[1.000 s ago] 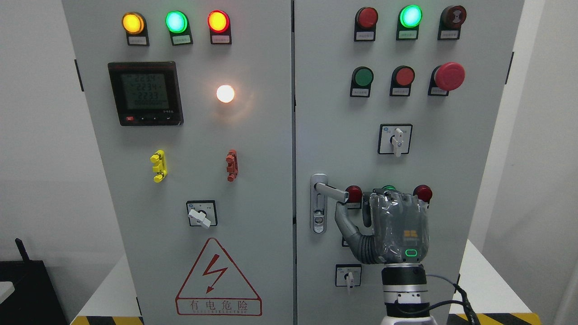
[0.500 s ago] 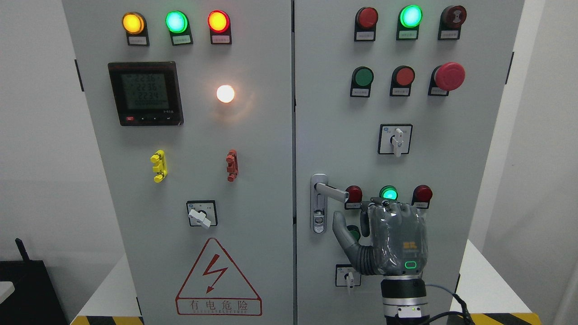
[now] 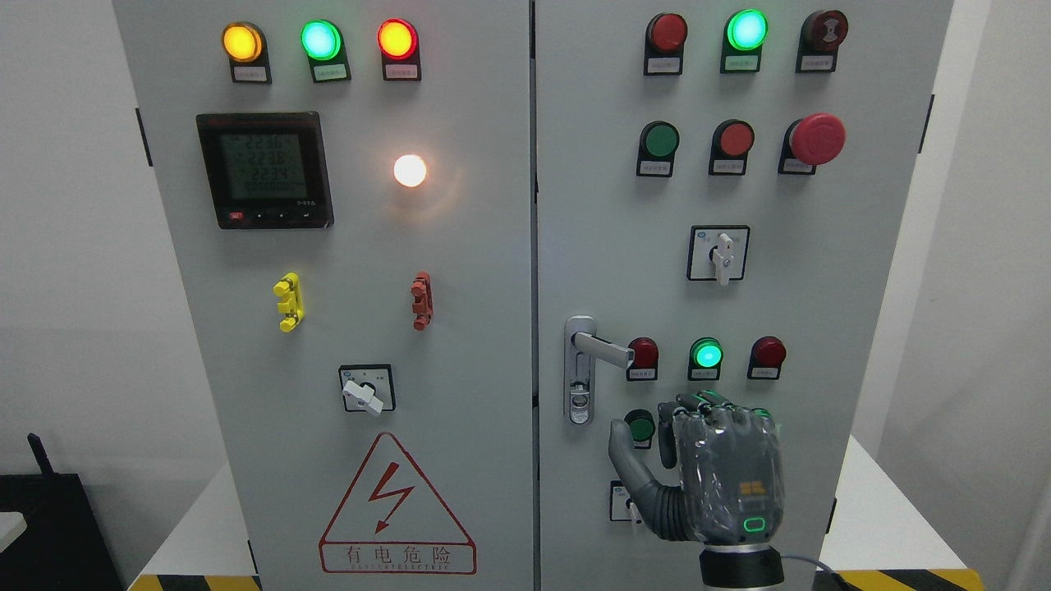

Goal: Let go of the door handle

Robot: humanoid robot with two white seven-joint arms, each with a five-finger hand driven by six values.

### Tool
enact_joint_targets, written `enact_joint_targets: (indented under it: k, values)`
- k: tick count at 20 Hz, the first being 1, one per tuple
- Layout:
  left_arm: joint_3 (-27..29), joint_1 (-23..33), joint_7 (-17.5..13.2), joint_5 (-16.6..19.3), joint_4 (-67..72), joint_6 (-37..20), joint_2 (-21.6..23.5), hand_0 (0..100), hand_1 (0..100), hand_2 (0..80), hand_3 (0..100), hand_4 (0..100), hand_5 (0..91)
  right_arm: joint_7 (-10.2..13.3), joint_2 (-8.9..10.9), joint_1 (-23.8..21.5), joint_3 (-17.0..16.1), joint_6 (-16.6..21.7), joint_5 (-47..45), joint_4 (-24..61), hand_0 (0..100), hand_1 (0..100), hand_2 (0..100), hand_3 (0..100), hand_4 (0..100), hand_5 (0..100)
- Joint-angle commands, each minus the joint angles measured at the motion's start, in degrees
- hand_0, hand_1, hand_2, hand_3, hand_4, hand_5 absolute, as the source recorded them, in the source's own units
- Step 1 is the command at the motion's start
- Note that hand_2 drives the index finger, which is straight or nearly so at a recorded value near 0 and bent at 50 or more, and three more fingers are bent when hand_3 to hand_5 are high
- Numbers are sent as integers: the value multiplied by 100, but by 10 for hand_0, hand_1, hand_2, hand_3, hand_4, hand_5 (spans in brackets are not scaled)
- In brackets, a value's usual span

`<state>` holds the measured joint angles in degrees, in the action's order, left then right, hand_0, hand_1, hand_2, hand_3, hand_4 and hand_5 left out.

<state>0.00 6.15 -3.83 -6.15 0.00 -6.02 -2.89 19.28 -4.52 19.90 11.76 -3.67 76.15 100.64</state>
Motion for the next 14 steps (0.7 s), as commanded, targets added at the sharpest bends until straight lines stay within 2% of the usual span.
enact_joint_targets:
  k: [1,2,3,5,6,8,9,11,14]
  values:
    - [-79,0,-4,0,114,-5,-1,120,389,0,0,0,0,32,267,-294,-68,111,-12,385,486,276,621,856,689,685]
    - [-79,0,-4,0,114,-5,-1,120,389,0,0,0,0,84,328,-320,-120,260,-65,421,485,271,503,723,599,599]
    - [-79,0,-4,0,114,-5,-1,120,389,0,0,0,0,172,407,-321,-208,427,-204,438,484,267,431,646,541,538]
    - [-79,0,-4,0,114,-5,-1,120,389,0,0,0,0,216,583,-347,-349,691,-521,465,478,256,256,461,365,340]
    - [-79,0,-4,0,114,-5,-1,120,389,0,0,0,0,225,662,-347,-402,736,-618,491,475,254,197,380,296,261]
    - [-79,0,-4,0,114,-5,-1,120,389,0,0,0,0,217,855,-347,-525,745,-802,587,472,243,65,164,60,46]
    - [-79,0,-4,0,114,-5,-1,120,389,0,0,0,0,217,917,-347,-577,754,-908,640,473,239,38,118,21,0]
    - [-88,0,-4,0,114,-5,-1,120,389,0,0,0,0,199,1058,-347,-639,754,-1136,754,477,222,0,32,0,0]
    - [-79,0,-4,0,114,-5,-1,120,389,0,0,0,0,199,1181,-443,-675,763,-1330,895,483,204,0,0,0,0]
